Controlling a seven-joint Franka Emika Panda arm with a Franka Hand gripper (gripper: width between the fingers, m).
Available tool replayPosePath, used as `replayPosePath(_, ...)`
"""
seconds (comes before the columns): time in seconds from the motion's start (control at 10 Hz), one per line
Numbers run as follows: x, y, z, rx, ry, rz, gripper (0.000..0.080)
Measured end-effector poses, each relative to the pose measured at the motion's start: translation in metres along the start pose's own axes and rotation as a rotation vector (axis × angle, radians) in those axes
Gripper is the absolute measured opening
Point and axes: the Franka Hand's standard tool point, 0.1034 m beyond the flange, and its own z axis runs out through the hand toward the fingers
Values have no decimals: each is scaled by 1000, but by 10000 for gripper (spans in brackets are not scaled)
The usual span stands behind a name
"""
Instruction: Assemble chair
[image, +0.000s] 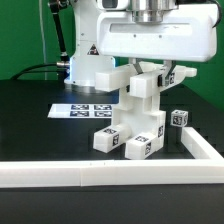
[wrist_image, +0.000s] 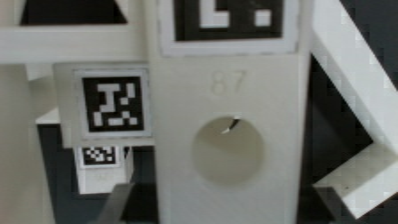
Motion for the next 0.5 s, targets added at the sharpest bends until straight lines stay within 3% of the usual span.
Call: replayPosePath(0.5,-1,2,9,-11,-3,-1,290)
